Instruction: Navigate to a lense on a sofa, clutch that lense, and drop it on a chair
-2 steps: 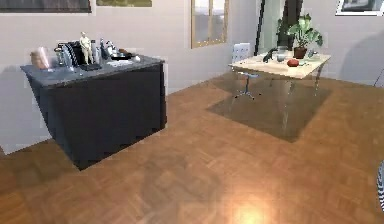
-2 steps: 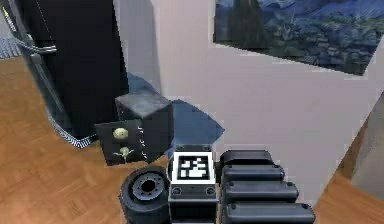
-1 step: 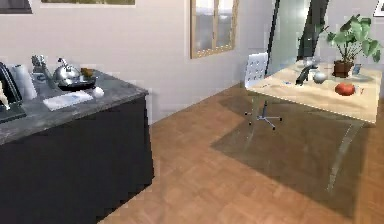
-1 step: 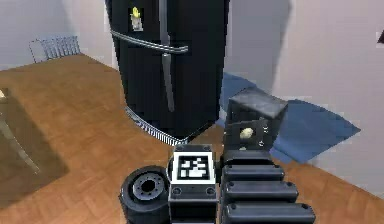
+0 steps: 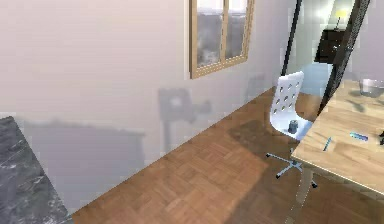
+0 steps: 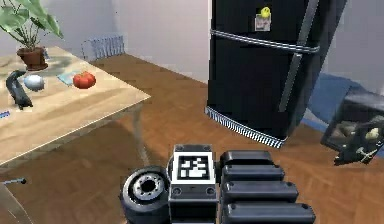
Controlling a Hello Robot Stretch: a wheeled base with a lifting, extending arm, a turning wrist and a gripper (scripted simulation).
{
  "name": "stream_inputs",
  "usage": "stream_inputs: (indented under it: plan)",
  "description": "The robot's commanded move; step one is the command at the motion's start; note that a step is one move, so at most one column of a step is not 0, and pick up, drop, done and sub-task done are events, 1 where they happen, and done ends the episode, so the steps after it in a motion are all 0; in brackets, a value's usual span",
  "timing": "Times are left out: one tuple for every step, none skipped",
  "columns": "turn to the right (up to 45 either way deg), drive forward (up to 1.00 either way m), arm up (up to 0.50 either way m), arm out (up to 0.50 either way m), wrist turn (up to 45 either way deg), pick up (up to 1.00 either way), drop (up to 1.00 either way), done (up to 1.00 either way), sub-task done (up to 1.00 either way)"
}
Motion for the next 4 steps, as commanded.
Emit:
stream_inputs:
  plan:
    - [6.0, 0.0, 0.0, 0.0, 0.0, 0.0, 0.0, 0.0, 0.0]
    - [0.0, 0.85, 0.0, 0.0, 0.0, 0.0, 0.0, 0.0, 0.0]
    - [33.0, 0.0, 0.0, 0.0, 0.0, 0.0, 0.0, 0.0, 0.0]
    - [0.0, 0.65, 0.0, 0.0, 0.0, 0.0, 0.0, 0.0, 0.0]
